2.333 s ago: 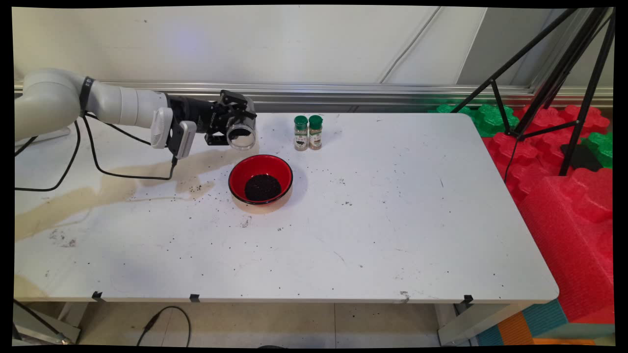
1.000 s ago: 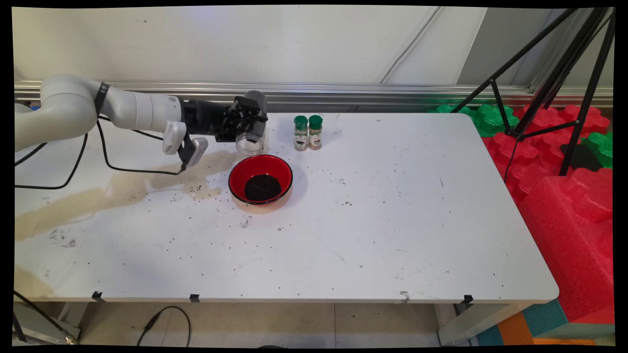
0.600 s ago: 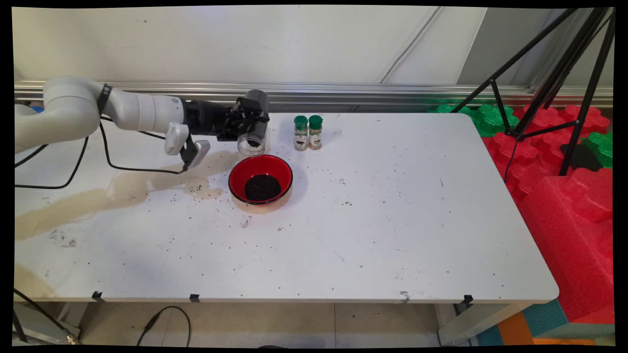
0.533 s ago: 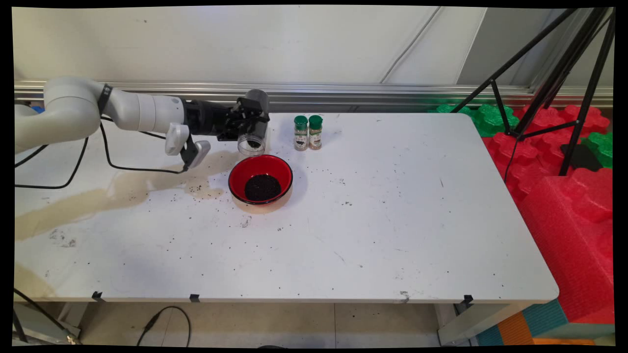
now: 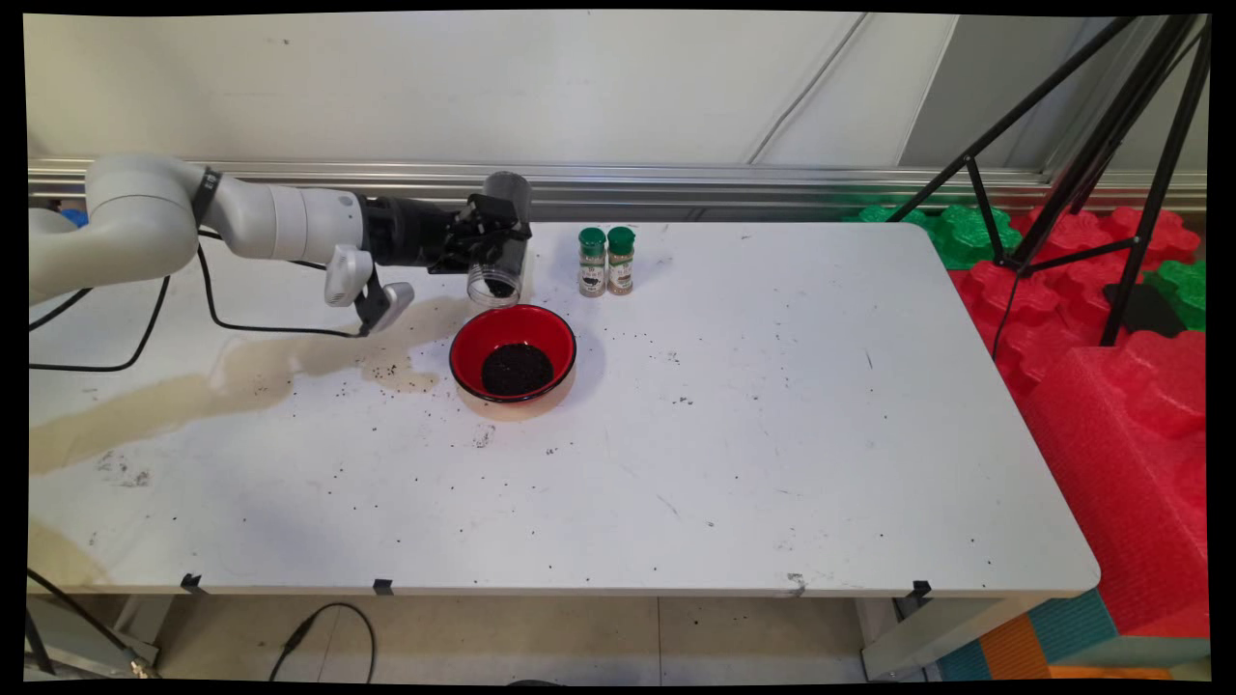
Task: Pour the black seasoning powder in the red bowl
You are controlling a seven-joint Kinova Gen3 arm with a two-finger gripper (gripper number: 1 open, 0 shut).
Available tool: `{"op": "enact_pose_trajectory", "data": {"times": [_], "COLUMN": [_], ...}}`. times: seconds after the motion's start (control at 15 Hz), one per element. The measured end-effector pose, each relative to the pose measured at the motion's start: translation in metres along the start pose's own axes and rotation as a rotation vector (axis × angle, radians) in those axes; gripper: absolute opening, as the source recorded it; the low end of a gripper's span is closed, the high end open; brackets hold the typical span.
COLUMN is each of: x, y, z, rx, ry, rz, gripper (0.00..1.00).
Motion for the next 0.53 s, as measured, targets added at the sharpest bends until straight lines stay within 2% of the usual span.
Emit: {"op": "enact_pose_trajectory", "data": {"times": [0.53], "x": [0.0020], "y": [-0.0013], "z": [-0.0031], "rx": [0.008], "ry": [-0.002], "rz": [0.053], "gripper": [0.00]}}
